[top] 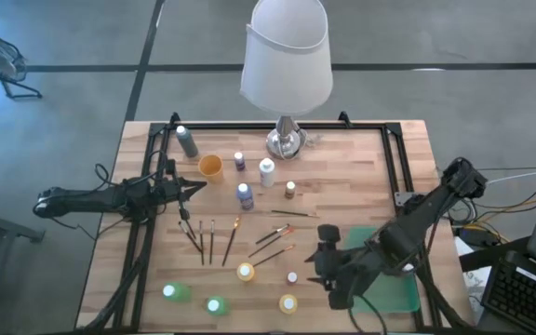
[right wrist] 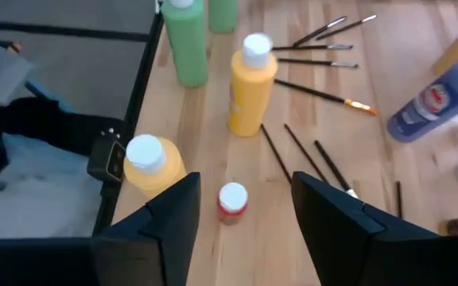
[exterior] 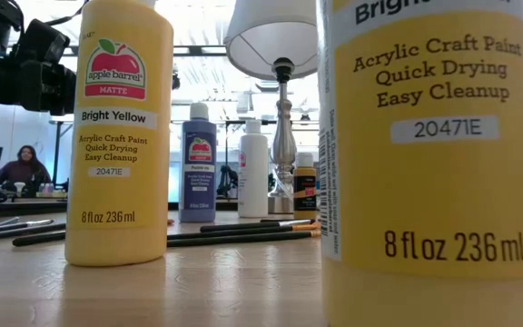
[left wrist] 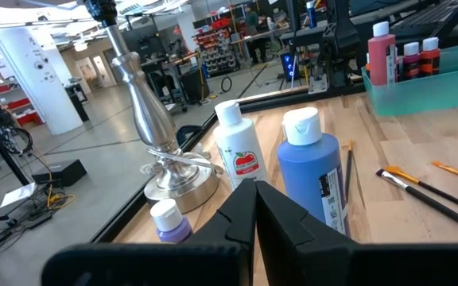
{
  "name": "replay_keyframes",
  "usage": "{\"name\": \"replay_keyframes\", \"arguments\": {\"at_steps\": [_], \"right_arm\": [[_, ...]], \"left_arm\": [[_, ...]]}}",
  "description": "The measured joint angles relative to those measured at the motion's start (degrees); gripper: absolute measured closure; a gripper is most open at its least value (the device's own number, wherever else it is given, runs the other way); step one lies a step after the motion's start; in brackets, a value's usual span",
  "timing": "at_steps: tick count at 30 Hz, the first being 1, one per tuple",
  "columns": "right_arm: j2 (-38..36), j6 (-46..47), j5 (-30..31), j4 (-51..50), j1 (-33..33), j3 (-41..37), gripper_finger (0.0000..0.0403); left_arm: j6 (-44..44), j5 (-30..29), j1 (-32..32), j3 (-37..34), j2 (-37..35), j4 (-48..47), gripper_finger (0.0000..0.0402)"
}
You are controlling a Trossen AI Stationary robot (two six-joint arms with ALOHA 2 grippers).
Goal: Pick & Place Paint Supplies
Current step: Put the yellow paint bottle into the green bin
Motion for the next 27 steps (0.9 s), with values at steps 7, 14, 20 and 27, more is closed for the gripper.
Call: {"name": "replay_keyframes", "arguments": {"at_steps": [7,14,20,27], "right_arm": [[5.4,-1.8,-0.3,3.5,1.9,0.0,0.0171],[8.5,-1.9,-0.3,6.3,2.7,0.1,0.0154],[10.1,-1.3,-2.9,9.3,2.7,0.1,0.0142],[10.7,1.4,-4.4,11.5,2.7,0.2,0.0137]], "left_arm": [[0.0,0.0,0.0,0.0,0.0,0.0,0.0389],[0.0,0.0,0.0,0.0,0.0,0.0,0.0389],[0.0,0.0,0.1,0.0,0.0,0.0,0.0389],[0.0,0.0,0.0,0.0,0.0,0.0,0.0389]]}}
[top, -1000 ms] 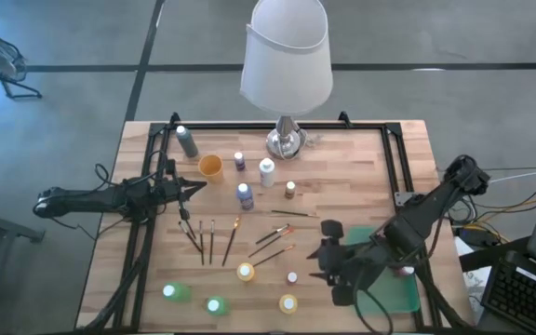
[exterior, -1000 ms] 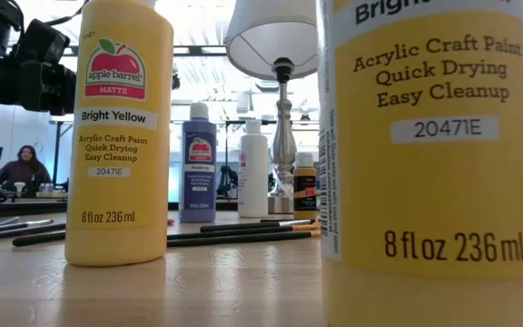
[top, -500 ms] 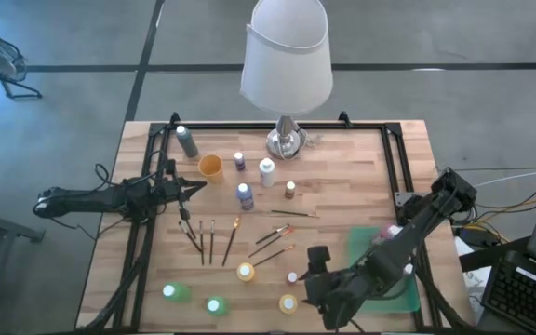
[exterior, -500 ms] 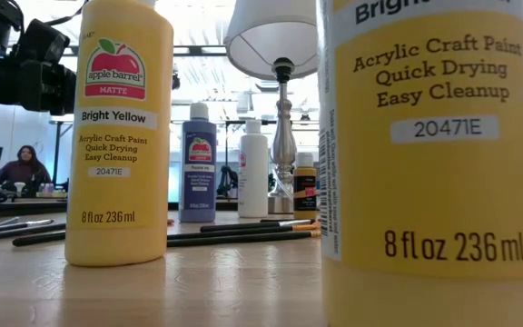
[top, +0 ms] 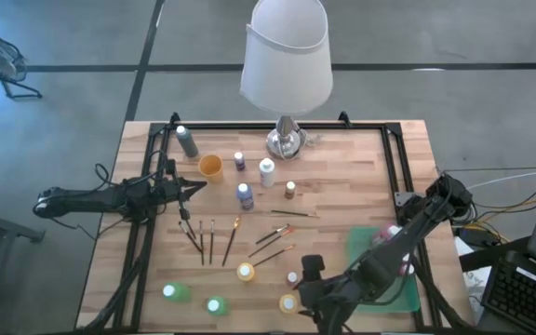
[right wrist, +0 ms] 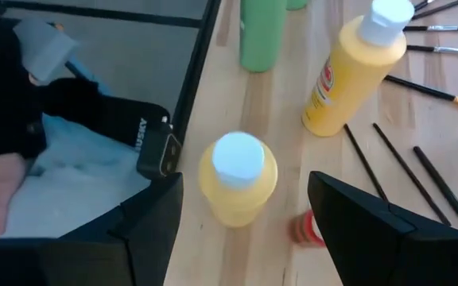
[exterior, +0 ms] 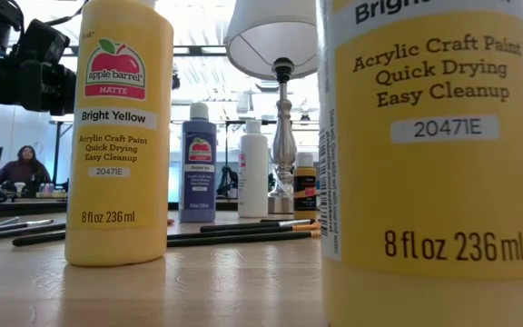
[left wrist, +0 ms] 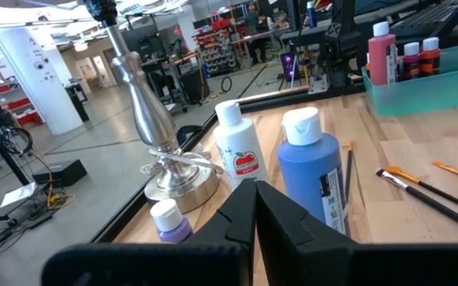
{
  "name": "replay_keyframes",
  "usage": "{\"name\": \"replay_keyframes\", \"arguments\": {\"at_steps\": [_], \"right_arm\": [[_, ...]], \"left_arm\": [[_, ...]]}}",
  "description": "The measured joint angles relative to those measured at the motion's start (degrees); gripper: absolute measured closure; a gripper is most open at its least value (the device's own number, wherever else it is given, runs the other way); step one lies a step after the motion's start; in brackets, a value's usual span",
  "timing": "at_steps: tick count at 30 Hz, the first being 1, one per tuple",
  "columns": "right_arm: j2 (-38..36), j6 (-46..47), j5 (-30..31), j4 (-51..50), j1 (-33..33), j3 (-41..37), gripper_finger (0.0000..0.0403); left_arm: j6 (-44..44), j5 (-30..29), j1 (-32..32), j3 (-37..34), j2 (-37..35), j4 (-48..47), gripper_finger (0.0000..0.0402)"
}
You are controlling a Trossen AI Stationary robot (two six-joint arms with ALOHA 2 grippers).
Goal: Pick & Place Paint Supplies
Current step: Put the yellow paint bottle into the green bin
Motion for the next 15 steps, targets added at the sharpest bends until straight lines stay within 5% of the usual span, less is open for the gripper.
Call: {"name": "replay_keyframes", "arguments": {"at_steps": [15], "right_arm": [[4.2,-0.2,-0.3,4.8,0.0,-0.1,0.016]], "left_arm": [[0.0,0.0,0.0,0.0,0.0,0.0,0.0389]]}}
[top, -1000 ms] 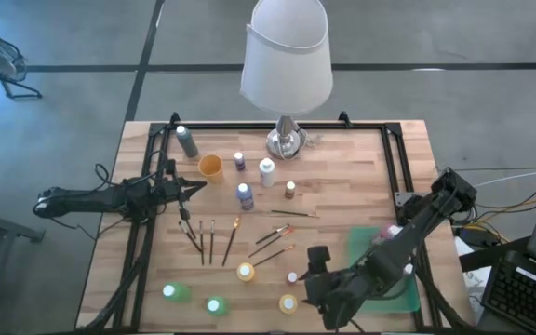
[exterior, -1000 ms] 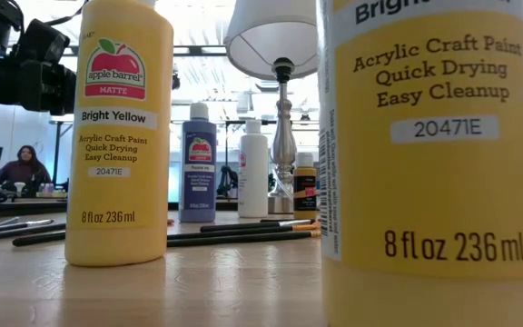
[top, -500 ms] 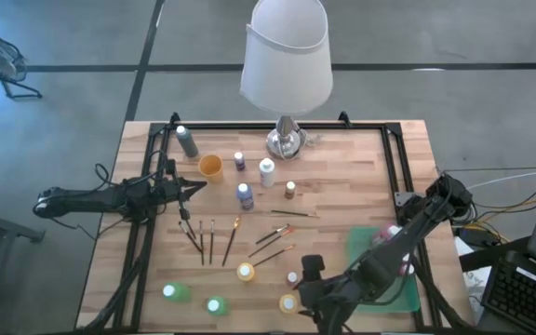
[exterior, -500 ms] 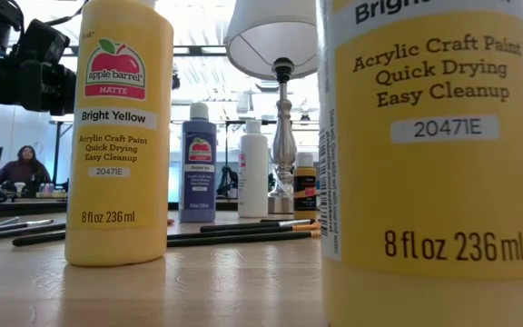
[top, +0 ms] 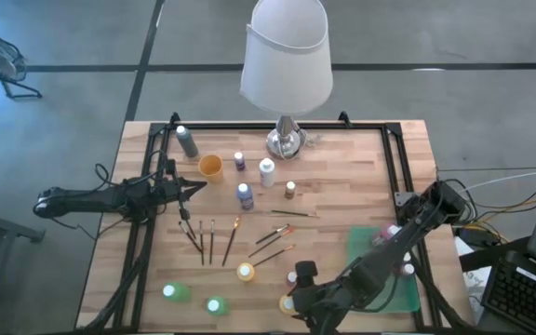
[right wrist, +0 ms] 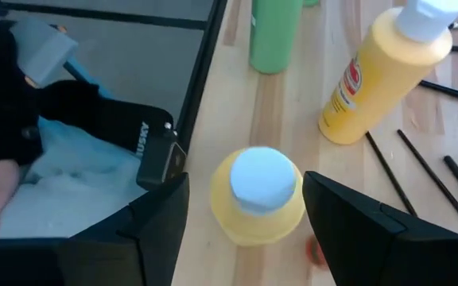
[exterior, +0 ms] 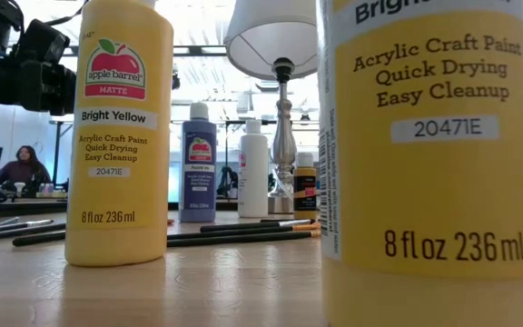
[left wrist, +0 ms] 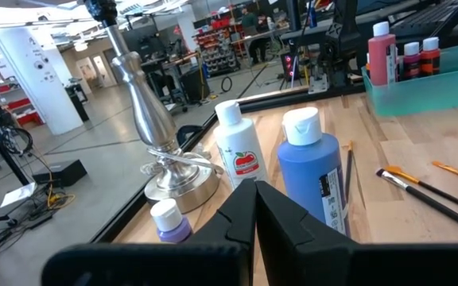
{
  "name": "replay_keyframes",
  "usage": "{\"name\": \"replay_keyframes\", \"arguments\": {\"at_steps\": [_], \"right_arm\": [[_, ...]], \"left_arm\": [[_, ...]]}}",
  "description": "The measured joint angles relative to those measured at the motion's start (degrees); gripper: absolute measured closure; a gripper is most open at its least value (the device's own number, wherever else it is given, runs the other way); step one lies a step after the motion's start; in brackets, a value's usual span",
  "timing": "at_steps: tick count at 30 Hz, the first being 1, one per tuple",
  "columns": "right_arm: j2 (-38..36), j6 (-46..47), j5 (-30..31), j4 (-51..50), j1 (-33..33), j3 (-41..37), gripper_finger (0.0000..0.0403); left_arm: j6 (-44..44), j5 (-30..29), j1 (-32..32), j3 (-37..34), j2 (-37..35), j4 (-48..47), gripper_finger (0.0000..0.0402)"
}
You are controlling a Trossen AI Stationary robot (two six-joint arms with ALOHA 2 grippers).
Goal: Pick & Place Paint Supplies
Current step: Put the yellow paint bottle into the green bin
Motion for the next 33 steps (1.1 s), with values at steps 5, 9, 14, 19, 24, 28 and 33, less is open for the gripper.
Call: {"name": "replay_keyframes", "arguments": {"at_steps": [5,9,14,19,24,28,33], "right_arm": [[0.6,0.3,0.4,-0.2,-0.2,0.0,0.0148],[1.3,0.5,1.1,0.3,-0.7,0.0,0.0141],[2.0,0.5,1.7,0.3,-1.0,0.0,0.0146],[2.1,0.5,1.7,0.1,-1.0,0.0,0.0172],[2.1,0.5,1.7,0.1,-1.0,0.0,0.0208],[2.1,0.5,1.7,0.2,-1.0,0.0,0.0242],[2.1,0.4,1.6,0.0,-1.0,0.0,0.0286]], "left_arm": [[0.0,0.0,0.0,0.0,0.0,0.0,0.0389],[0.0,0.0,0.0,0.0,0.0,0.0,0.0389],[0.0,0.0,0.0,0.0,0.0,0.0,0.0389],[0.0,0.0,0.0,0.0,0.0,0.0,0.0389],[0.0,0.0,0.0,0.0,0.0,0.0,0.0389],[0.0,0.0,0.0,0.0,0.0,0.0,0.0389],[0.0,0.0,0.0,0.0,0.0,0.0,0.0389]]}}
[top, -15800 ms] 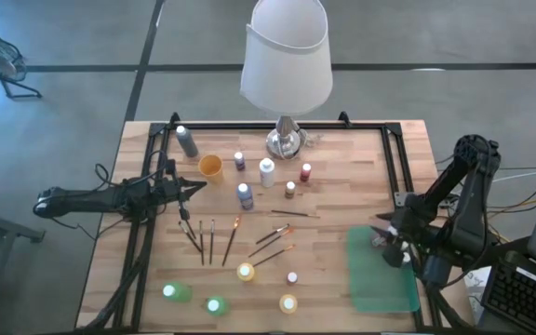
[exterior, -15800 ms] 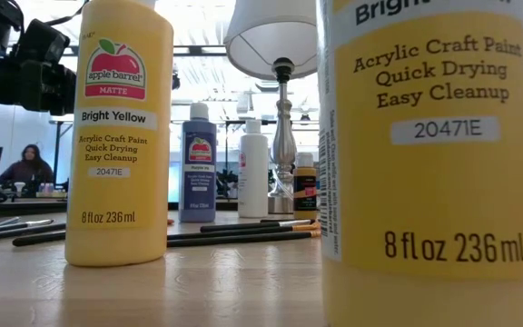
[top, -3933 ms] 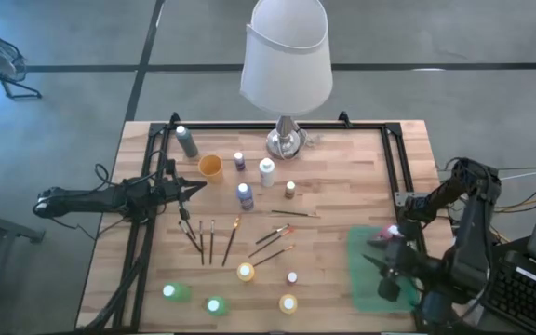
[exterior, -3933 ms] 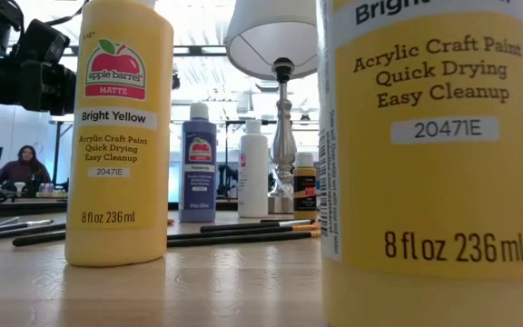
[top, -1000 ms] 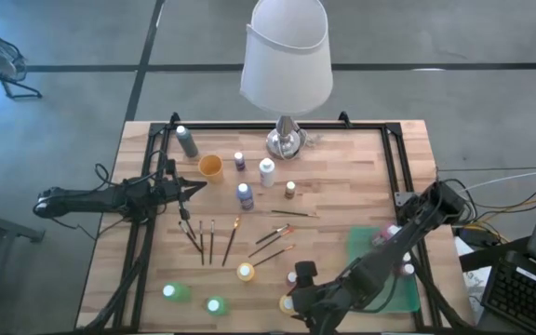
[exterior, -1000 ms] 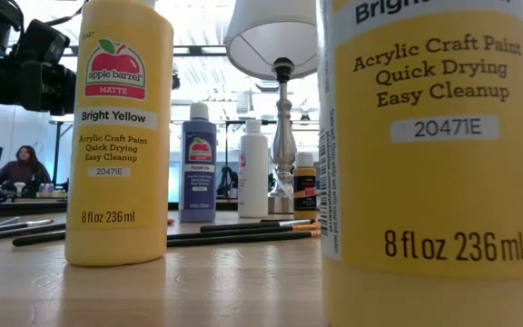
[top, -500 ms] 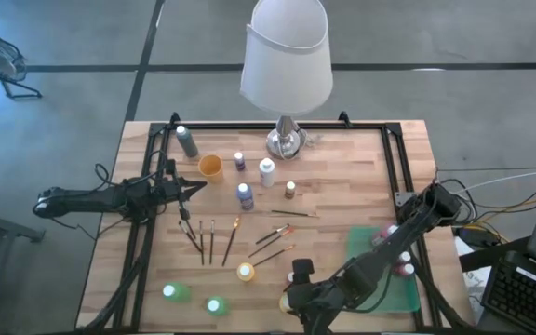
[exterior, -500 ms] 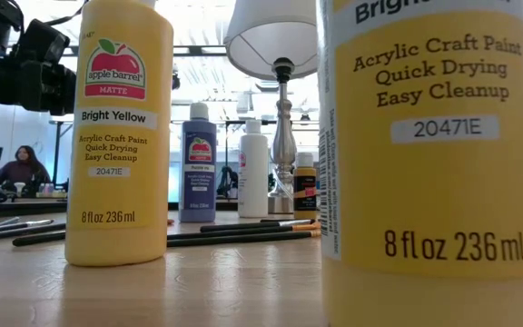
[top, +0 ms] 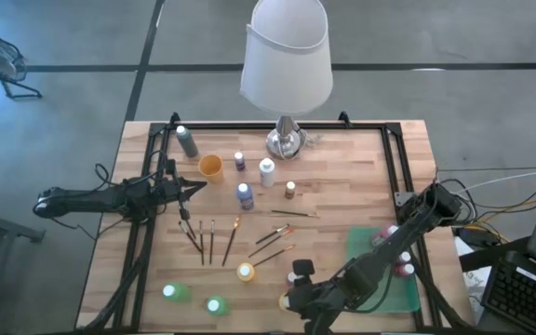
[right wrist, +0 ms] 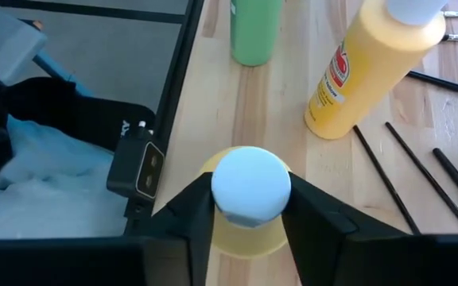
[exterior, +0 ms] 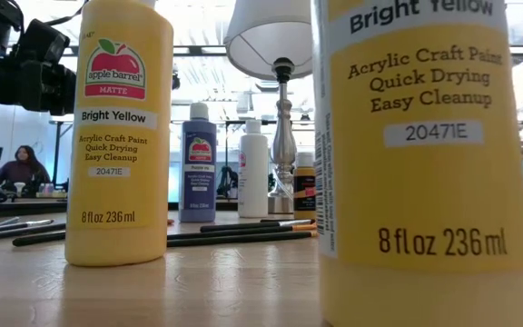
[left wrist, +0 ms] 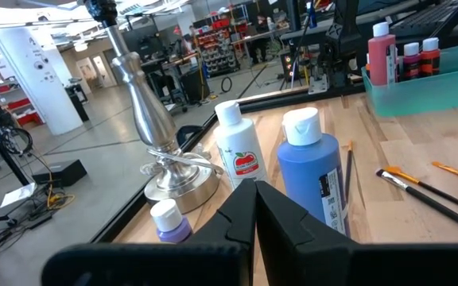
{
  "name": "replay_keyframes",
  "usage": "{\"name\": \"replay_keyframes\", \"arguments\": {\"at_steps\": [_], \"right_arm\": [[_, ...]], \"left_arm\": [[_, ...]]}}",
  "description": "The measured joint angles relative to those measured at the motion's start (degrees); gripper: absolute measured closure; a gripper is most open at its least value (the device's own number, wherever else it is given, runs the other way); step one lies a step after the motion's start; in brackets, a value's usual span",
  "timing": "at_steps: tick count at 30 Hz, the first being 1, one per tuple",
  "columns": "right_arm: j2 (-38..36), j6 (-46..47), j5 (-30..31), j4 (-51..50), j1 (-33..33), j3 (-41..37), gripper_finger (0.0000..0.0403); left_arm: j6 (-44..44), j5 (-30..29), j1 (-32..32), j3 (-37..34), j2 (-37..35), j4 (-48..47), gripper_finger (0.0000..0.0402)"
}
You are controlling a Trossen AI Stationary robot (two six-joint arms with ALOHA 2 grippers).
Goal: Pick & Place Paint Supplies
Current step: Put the yellow paint bottle into the green bin
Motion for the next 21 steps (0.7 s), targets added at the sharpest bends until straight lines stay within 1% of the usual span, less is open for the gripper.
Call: {"name": "replay_keyframes", "arguments": {"at_steps": [4,10,13,16,18,21], "right_arm": [[0.0,0.0,0.0,-0.2,0.0,0.0,0.0292],[-0.3,-0.3,0.0,-0.8,0.0,0.0,0.0267],[-1.4,-0.2,-0.2,-2.4,0.3,0.0,0.0274],[-3.1,0.0,0.1,-7.2,0.9,1.2,0.0292],[-4.5,0.6,0.8,-9.8,1.7,2.3,0.0293],[-6.5,3.1,3.6,-15.5,2.6,3.6,0.0293]], "left_arm": [[0.0,0.0,0.0,0.0,0.0,0.0,0.0389],[0.0,0.0,0.0,0.0,0.0,0.0,0.0389],[0.0,0.0,0.0,0.0,0.0,0.0,0.0389],[0.0,0.0,0.1,0.0,0.0,0.0,0.0389],[0.0,0.0,0.0,0.0,0.0,0.0,0.0389],[0.0,0.0,0.0,0.0,0.0,0.0,0.0389]]}}
